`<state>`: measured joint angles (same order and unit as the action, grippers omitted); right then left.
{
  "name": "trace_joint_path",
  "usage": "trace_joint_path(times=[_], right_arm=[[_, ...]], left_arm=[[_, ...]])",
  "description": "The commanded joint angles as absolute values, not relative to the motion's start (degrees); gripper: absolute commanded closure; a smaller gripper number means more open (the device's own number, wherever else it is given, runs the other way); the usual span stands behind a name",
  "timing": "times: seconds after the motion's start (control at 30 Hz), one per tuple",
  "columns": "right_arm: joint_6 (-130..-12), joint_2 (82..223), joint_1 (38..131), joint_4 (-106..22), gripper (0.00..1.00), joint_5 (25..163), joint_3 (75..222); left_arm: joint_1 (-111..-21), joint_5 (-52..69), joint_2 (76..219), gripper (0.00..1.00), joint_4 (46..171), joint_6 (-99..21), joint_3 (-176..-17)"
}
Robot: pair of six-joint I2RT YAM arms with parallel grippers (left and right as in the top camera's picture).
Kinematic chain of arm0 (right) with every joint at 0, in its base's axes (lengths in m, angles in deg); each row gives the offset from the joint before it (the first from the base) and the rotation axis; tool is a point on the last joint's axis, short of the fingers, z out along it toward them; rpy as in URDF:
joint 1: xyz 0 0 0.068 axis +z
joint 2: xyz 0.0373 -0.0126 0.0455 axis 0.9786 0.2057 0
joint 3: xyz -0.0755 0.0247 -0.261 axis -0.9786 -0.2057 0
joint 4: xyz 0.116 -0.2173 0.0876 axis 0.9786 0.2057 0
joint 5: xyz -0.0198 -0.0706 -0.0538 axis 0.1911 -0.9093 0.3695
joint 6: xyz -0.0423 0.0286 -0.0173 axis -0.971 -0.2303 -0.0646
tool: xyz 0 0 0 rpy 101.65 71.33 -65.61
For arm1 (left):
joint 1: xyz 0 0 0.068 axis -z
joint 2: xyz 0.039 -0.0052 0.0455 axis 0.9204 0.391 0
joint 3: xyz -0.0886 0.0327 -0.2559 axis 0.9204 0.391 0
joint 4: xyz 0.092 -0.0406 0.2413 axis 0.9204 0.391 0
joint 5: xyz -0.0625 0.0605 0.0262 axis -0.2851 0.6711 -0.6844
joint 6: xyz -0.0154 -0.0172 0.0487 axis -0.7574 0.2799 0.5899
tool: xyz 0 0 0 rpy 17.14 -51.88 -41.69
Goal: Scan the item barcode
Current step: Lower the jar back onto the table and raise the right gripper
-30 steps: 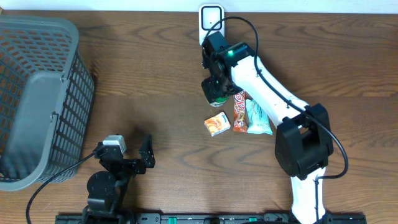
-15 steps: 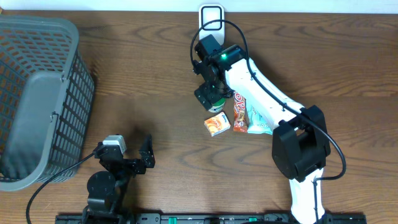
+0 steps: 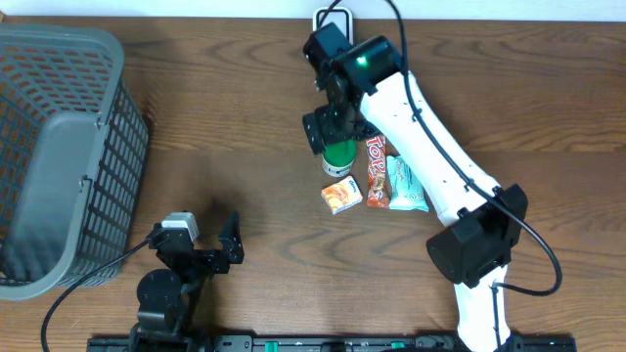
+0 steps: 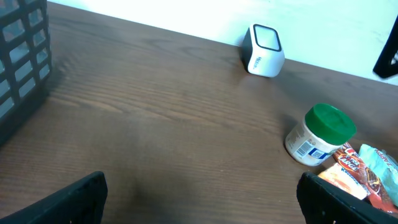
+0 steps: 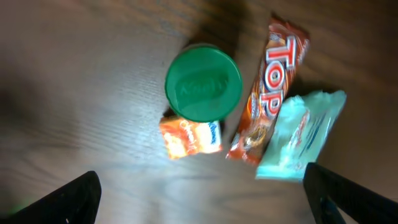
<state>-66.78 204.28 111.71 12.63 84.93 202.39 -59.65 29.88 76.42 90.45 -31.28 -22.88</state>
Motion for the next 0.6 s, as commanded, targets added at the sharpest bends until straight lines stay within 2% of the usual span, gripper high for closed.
trace_joint_path(times=[0.0, 0.23, 0.57], right_arm=[[-48.77, 203.6, 111.58, 13.7, 0.01, 85.06, 204.58], [-34.11, 203.6, 111.45, 13.89, 0.01, 85.13, 204.43], [-25.34, 203.6, 111.43, 14.96, 0.01, 86.59, 204.43]], left_arm=[[-59.8, 29.12, 76.03, 0.02, 92.29, -31.8, -22.14], [-59.78, 29.12, 76.03, 0.02, 92.29, -31.8, -22.14], [-59.8, 29.12, 76.03, 0.02, 92.29, -31.8, -22.14]])
